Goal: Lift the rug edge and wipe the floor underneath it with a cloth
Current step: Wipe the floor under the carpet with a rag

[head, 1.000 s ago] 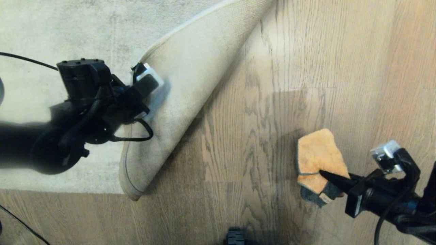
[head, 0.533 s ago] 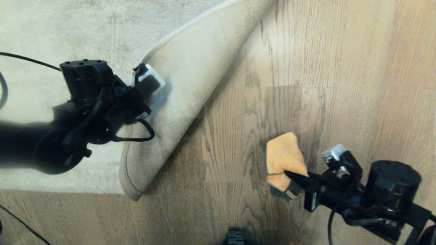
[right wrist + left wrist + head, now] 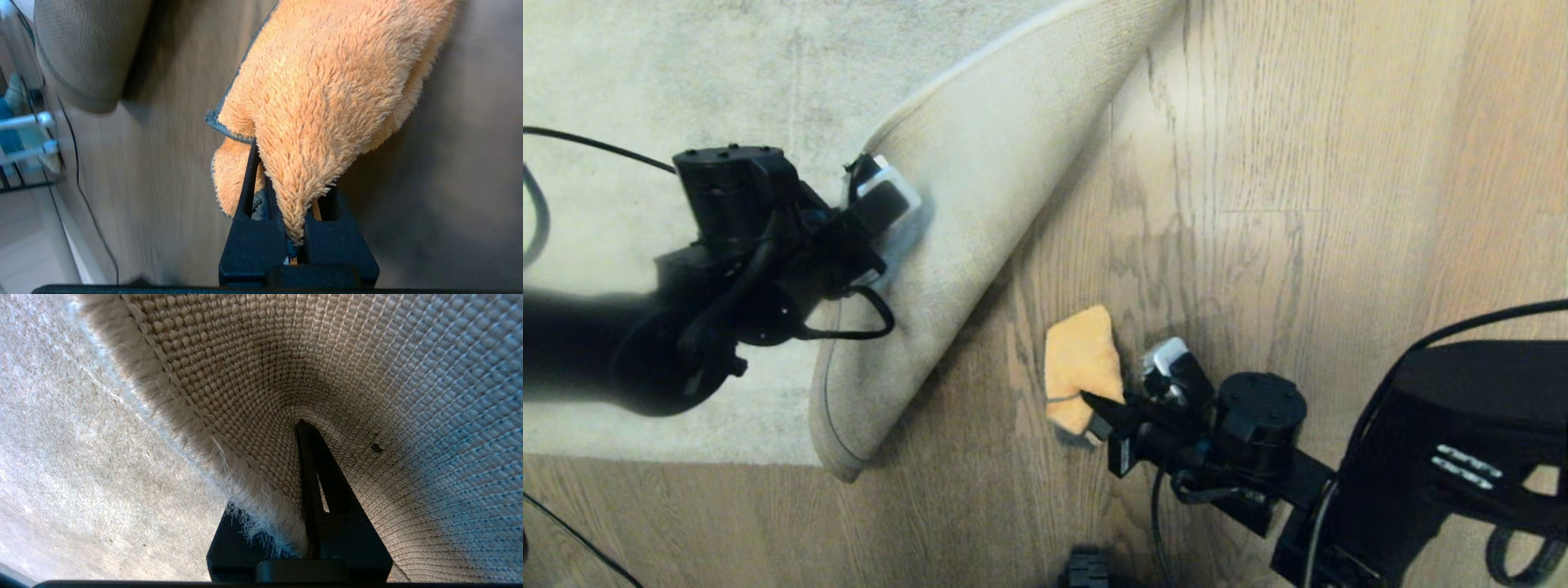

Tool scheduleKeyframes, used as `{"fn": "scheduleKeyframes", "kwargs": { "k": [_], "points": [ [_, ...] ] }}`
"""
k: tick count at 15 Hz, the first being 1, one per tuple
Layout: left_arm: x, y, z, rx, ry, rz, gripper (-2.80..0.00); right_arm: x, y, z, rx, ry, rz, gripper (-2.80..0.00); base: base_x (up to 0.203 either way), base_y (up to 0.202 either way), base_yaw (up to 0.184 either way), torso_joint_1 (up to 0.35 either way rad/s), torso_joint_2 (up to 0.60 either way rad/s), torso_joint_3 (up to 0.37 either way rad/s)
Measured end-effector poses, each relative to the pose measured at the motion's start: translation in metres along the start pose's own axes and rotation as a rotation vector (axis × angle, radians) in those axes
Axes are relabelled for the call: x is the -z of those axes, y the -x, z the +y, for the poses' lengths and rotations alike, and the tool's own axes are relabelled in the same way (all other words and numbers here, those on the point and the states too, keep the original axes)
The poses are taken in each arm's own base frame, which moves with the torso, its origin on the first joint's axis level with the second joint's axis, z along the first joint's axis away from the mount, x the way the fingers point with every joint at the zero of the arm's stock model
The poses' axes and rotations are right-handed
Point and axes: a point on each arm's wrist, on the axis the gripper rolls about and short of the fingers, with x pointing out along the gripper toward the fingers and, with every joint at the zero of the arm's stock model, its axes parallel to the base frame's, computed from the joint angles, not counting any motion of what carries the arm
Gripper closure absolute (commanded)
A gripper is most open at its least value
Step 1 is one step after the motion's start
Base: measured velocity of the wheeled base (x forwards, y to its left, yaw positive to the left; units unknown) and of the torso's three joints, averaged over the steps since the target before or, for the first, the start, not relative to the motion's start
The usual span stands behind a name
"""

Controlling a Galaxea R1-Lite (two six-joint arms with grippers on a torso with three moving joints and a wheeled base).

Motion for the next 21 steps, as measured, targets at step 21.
{"fn": "scheduleKeyframes", "kwargs": {
  "k": [21],
  "points": [
    [-0.002,0.001,-0.01,0.018,0.005,0.014,0.0,-0.162,0.022,-0.183,0.485,0.09,-0.306,0.0,0.0,0.0,0.0,0.0,0.0,0.0]
  ]
}}
